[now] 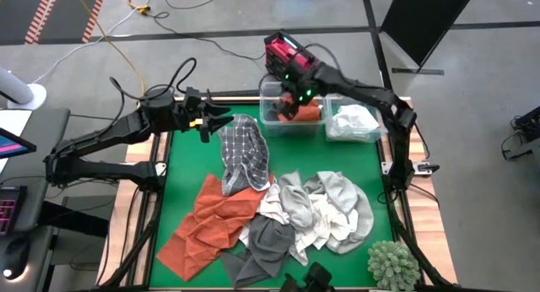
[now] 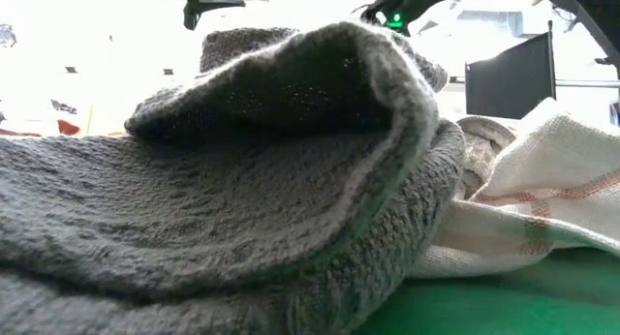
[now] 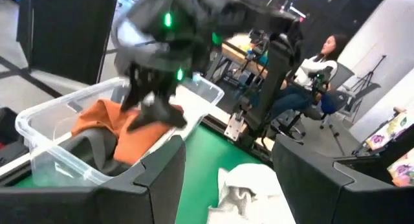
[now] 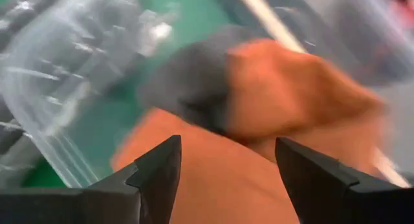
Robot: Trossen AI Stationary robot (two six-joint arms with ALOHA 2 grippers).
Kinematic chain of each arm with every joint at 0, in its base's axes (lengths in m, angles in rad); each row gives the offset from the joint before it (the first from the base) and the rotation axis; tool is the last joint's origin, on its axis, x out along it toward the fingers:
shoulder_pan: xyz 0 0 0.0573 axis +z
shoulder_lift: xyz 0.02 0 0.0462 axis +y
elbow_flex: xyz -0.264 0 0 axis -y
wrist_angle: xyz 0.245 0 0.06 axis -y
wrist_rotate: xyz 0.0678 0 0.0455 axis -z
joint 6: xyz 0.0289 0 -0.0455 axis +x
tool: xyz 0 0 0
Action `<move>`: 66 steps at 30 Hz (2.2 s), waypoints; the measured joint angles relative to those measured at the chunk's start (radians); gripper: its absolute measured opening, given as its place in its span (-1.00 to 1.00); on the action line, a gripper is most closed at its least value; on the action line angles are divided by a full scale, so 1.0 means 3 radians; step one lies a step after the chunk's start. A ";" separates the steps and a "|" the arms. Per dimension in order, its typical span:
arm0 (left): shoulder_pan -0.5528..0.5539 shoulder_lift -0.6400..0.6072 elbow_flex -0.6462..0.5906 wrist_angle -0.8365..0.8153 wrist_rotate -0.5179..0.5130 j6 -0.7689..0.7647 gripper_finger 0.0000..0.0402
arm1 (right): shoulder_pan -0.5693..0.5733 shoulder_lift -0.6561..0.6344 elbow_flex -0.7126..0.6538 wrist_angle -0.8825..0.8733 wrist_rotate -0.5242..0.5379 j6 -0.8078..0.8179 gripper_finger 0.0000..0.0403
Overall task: Sort towels by color in basket
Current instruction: Put the gray-white towel into the left transparent bin
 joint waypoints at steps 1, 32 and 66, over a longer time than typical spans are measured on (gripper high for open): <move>0.0000 -0.0014 0.0000 -0.0027 -0.0001 0.0001 0.10 | 0.0025 0.0001 -0.0083 0.0121 -0.0071 0.0036 0.36; 0.0001 -0.0421 0.0000 -0.0240 -0.0078 -0.0053 0.10 | 0.0245 0.0195 -0.0368 0.2527 -0.0715 0.0441 0.36; -0.1130 0.1060 0.0001 -0.1072 0.0265 0.0789 0.09 | 0.0930 -0.0796 0.1222 -0.1177 0.0532 -0.0367 0.36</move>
